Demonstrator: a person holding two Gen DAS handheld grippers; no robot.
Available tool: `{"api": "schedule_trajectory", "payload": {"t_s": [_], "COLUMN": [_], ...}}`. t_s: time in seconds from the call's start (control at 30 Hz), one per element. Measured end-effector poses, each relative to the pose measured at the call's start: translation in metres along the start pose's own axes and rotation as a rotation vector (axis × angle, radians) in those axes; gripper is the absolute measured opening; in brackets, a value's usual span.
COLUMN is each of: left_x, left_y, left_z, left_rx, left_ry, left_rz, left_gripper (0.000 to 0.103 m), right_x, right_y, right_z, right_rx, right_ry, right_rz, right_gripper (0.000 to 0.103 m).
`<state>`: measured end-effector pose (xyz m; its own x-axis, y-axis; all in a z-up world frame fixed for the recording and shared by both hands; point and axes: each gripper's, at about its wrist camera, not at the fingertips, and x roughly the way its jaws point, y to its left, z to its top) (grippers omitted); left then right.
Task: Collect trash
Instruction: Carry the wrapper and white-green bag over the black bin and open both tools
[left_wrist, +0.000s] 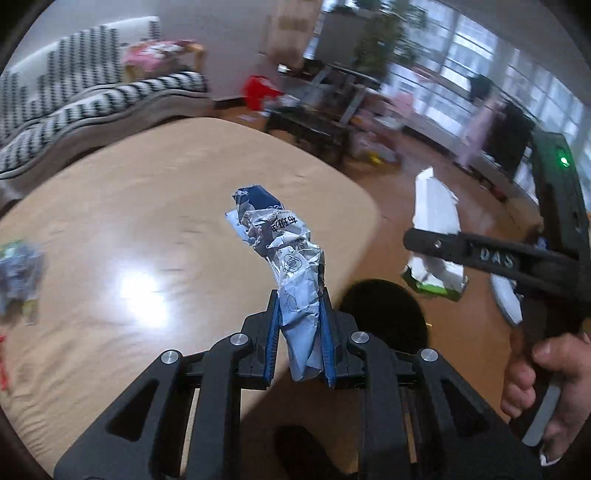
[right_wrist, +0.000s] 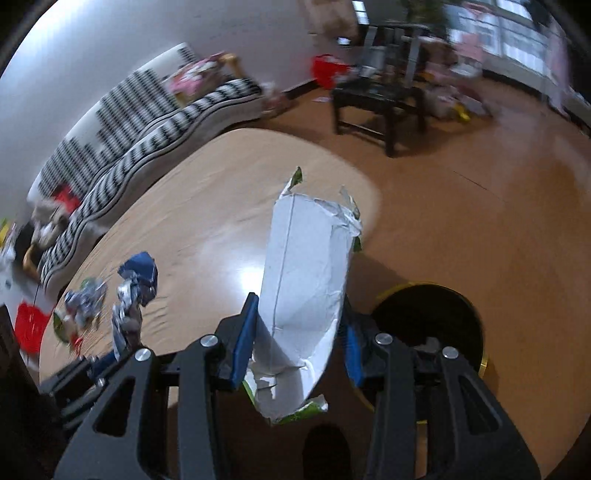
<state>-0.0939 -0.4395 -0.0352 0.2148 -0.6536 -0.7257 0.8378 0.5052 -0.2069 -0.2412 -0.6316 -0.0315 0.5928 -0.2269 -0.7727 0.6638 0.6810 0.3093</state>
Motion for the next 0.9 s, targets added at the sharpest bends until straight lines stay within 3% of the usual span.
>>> {"api": "schedule_trajectory", "payload": {"t_s": [0.2,0.37,0.7,0.83,0.9], "left_x": [0.049,0.081,0.106,0.117,0.124], "left_y": [-0.052,-0.079,-0.095,-0.103,-0.107], "left_z": [-0.002,-0.009,-0.012,-0.014,-0.016], "left_rx": [0.046,0.074,0.080,0.090,0.108], "left_ry": [0.076,0.132,0.178,0.193,0.215], "left_rz": [-0.124,-0.160,-0.193,-0.213,-0.230], "left_gripper": [0.019,0.019,0.019,0.020,0.029], "right_x": [-0.003,-0.001,-0.001,0.001,0.002], "right_y": [-0.068,-0.105,-0.124,-0.124,-0.126], "right_z": [-0.009,-0.017,-0.020,-0.019,-0.019], "right_rx": [0.097,0.154,0.177,0.180,0.181], "right_ry": [0.036,0.069,0.079,0.082,0.084], "right_rz": [-0.068,-0.086,-0.097,-0.110,-0.119], "right_gripper": [0.042,0.042,0.043,0.051,0.056]}}
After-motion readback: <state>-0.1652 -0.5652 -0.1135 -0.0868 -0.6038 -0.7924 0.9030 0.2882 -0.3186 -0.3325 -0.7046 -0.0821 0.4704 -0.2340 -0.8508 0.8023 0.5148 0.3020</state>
